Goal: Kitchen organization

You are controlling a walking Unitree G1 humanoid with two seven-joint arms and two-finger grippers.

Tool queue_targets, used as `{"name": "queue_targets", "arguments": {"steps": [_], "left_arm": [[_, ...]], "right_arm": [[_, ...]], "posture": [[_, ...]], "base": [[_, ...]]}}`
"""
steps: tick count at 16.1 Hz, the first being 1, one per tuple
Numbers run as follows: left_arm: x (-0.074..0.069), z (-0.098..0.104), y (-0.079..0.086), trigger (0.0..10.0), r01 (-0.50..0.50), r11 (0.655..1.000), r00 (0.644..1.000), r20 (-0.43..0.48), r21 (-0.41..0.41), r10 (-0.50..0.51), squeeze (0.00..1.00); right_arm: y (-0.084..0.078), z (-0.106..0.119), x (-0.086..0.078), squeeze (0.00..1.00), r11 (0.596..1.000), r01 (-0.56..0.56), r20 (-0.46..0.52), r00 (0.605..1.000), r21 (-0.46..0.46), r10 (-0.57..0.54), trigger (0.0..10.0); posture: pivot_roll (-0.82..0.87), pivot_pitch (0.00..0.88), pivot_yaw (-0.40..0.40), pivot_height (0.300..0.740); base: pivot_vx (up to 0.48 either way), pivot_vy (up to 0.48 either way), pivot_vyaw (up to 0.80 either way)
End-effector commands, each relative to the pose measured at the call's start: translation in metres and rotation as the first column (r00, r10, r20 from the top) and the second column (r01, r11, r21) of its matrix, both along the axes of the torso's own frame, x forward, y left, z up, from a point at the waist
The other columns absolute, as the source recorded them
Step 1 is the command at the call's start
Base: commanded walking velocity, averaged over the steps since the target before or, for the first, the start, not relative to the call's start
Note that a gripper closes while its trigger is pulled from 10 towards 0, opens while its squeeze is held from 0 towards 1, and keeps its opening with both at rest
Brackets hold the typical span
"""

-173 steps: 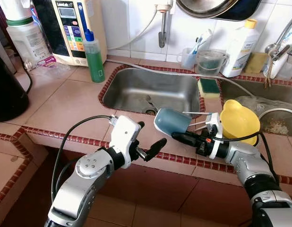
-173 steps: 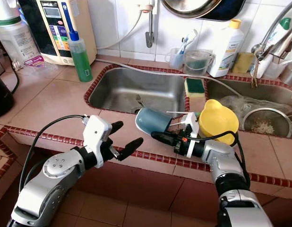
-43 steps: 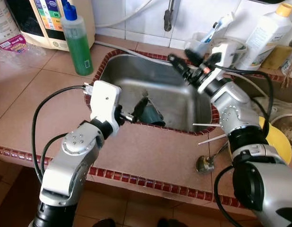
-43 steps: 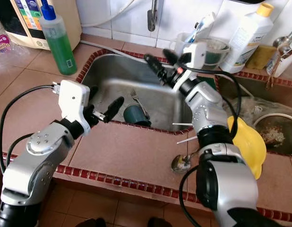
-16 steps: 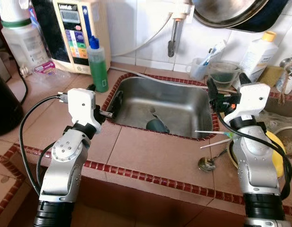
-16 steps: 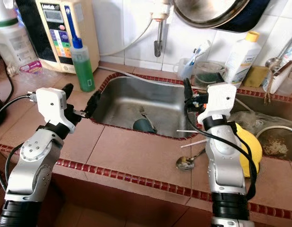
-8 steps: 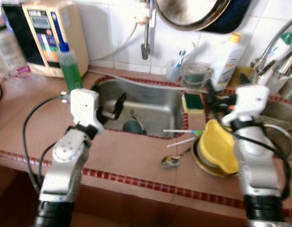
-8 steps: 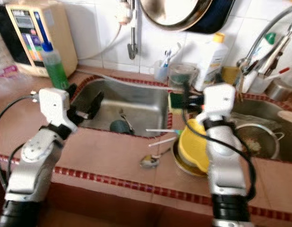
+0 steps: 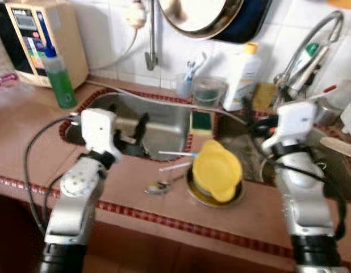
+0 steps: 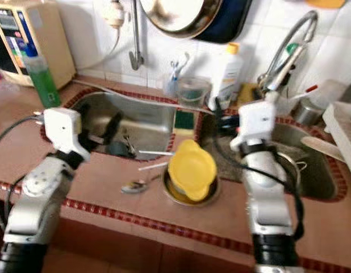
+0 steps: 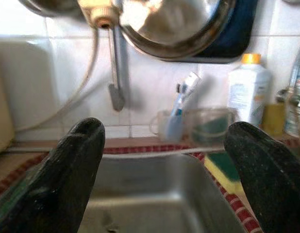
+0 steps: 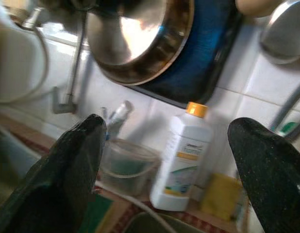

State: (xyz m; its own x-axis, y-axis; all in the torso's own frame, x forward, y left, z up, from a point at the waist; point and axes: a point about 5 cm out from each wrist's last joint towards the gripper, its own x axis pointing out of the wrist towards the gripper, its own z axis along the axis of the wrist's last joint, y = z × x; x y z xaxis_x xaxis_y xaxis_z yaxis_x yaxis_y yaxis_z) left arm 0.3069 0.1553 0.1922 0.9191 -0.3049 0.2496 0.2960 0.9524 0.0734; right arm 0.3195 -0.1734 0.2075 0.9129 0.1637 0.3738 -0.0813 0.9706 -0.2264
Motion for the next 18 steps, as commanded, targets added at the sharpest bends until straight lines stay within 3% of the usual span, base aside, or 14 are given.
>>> {"name": "queue_targets", "arguments": {"steps": [1, 3, 4, 6, 9, 10, 13, 15, 17, 18], "left_arm": [[-0.001, 0.004, -0.003, 10.0, 0.015, 1.000, 1.000, 0.013, -0.002, -0.015, 0.00], [-0.002, 0.003, -0.004, 10.0, 0.033, 0.999, 0.999, 0.014, -0.030, -0.032, 0.00], [-0.004, 0.003, -0.004, 10.0, 0.033, 0.999, 0.999, 0.012, -0.029, -0.033, 0.00], [-0.012, 0.004, -0.008, 10.0, 0.091, 0.995, 0.996, 0.022, 0.030, -0.092, 0.00], [-0.025, 0.007, -0.016, 10.0, 0.194, 0.976, 0.980, 0.026, 0.095, -0.197, 0.00], [-0.037, 0.003, -0.023, 10.0, 0.263, 0.956, 0.964, -0.001, 0.129, -0.265, 0.00], [-0.046, -0.001, -0.030, 10.0, 0.316, 0.938, 0.949, -0.031, 0.141, -0.315, 0.00], [-0.051, 0.000, -0.041, 10.0, 0.366, 0.920, 0.931, -0.048, 0.139, -0.362, 0.00], [-0.052, 0.001, -0.044, 10.0, 0.372, 0.918, 0.928, -0.051, 0.135, -0.369, 0.00], [-0.057, 0.002, -0.050, 10.0, 0.385, 0.913, 0.923, -0.053, 0.130, -0.382, 0.00]], "right_arm": [[-0.004, 0.001, -0.002, 0.00, 1.000, 0.012, 0.004, 1.000, -0.008, -0.012, 10.0], [-0.003, -0.002, -0.005, 0.00, 1.000, 0.014, -0.014, 1.000, 0.020, -0.014, 10.0], [-0.003, -0.006, -0.008, 0.00, 0.996, 0.009, -0.039, 0.999, 0.094, -0.005, 10.0], [0.000, -0.010, -0.019, 0.00, 0.986, -0.063, -0.075, 0.994, 0.157, 0.076, 10.0], [0.000, -0.017, -0.031, 0.00, 0.987, -0.107, -0.095, 0.988, 0.124, 0.119, 10.0], [-0.001, -0.026, -0.039, 0.00, 0.983, -0.147, -0.146, 0.976, 0.107, 0.162, 10.0], [0.002, -0.034, -0.043, 0.00, 0.978, -0.186, -0.235, 0.951, 0.090, 0.202, 10.0], [0.010, -0.039, -0.041, 0.00, 0.963, -0.260, -0.314, 0.910, 0.075, 0.270, 10.0], [0.013, -0.040, -0.041, 0.00, 0.950, -0.307, -0.323, 0.894, 0.059, 0.309, 10.0], [0.020, -0.041, -0.036, 0.00, 0.924, -0.379, -0.356, 0.857, 0.055, 0.373, 10.0]], "posture": [[-0.10, 0.000, -0.014, 0.740], [-0.10, 0.000, -0.013, 0.740], [-0.11, 0.000, -0.012, 0.740], [-0.11, 0.000, -0.009, 0.740], [-0.12, 0.000, -0.006, 0.740], [-0.12, 0.009, -0.005, 0.740], [-0.12, 0.036, -0.008, 0.740], [-0.13, 0.058, -0.010, 0.740], [-0.13, 0.060, -0.012, 0.740], [-0.12, 0.072, -0.023, 0.740]], "base": [[0.000, -0.349, 0.00], [0.000, 0.000, 0.00], [0.000, 0.000, 0.00], [0.000, 0.000, 0.00], [0.000, 0.000, 0.00], [0.000, 0.000, 0.00], [0.000, 0.000, 0.00], [0.000, 0.000, 0.00], [0.000, 0.000, 0.00], [0.000, 0.000, 0.00]]}}
